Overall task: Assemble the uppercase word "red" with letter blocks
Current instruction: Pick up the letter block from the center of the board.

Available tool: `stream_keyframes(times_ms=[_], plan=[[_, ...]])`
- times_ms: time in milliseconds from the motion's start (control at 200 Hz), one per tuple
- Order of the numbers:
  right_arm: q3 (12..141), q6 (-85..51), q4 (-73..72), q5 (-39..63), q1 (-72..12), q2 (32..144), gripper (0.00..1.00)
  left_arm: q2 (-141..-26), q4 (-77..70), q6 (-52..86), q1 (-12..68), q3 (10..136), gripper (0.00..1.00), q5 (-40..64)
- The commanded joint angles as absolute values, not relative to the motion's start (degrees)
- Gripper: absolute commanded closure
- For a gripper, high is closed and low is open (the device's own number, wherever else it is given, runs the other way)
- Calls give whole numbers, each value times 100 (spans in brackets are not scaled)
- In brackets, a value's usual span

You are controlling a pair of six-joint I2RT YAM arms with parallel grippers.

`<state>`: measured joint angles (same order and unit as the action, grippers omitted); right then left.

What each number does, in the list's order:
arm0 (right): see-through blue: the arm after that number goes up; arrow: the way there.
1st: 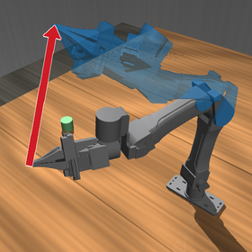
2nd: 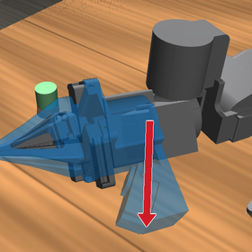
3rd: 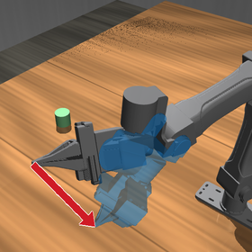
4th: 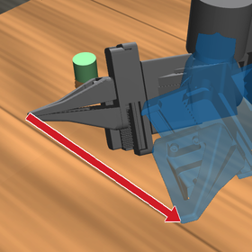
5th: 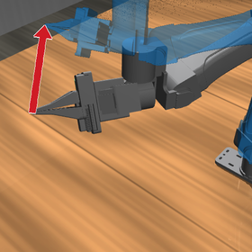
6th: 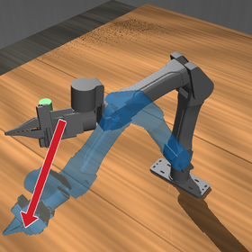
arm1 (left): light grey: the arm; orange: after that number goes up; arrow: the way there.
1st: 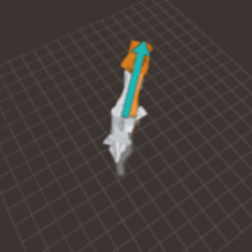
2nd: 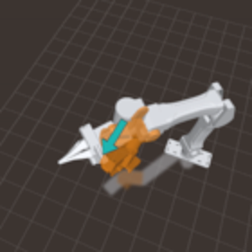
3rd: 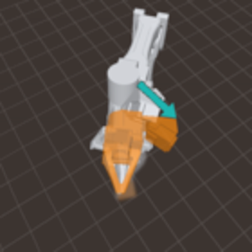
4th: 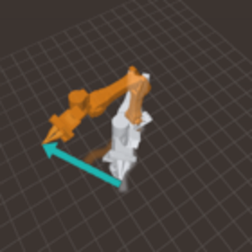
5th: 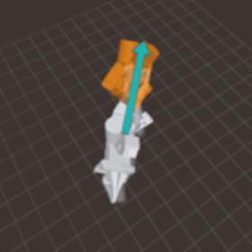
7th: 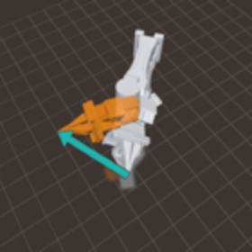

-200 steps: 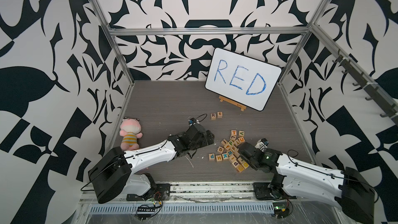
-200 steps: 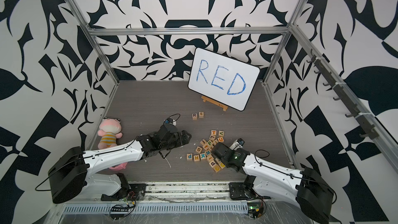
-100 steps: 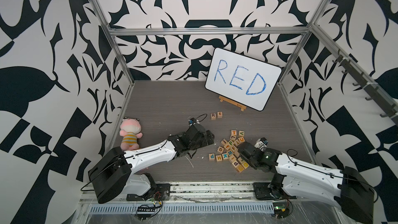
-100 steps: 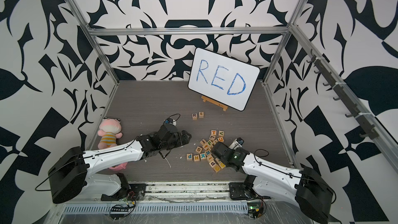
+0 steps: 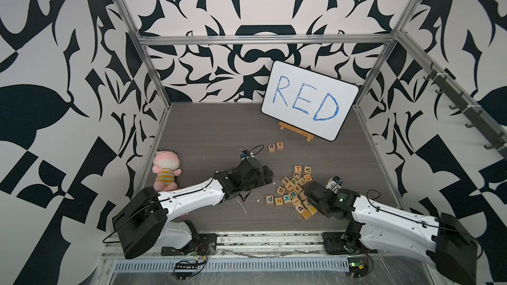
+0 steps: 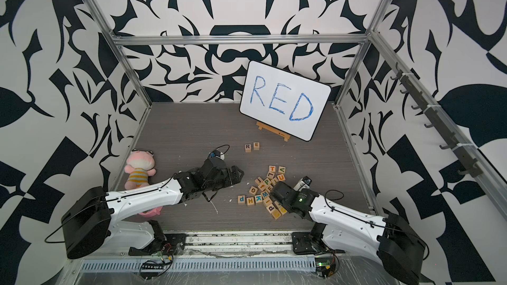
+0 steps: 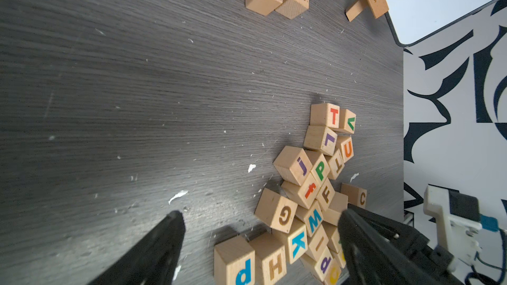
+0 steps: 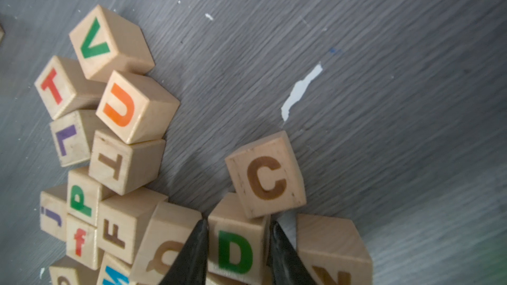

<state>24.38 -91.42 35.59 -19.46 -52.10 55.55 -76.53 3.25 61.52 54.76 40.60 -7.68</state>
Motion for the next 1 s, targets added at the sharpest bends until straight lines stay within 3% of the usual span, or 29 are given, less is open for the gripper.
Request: stream_keyframes(times_ms=[0, 650, 995], plan=[[2567, -9004, 3823, -2018, -5206, 5571, 62, -7607, 371, 6091, 5493, 4126, 8, -782], [2751, -8397, 3553, -2052, -5203, 6372, 61, -7629, 369, 6066, 5493, 4131, 8, -773], [3187, -7632, 3848, -2222, -5162, 6343, 71, -7539, 374, 6047, 5493, 4114, 8, -773]])
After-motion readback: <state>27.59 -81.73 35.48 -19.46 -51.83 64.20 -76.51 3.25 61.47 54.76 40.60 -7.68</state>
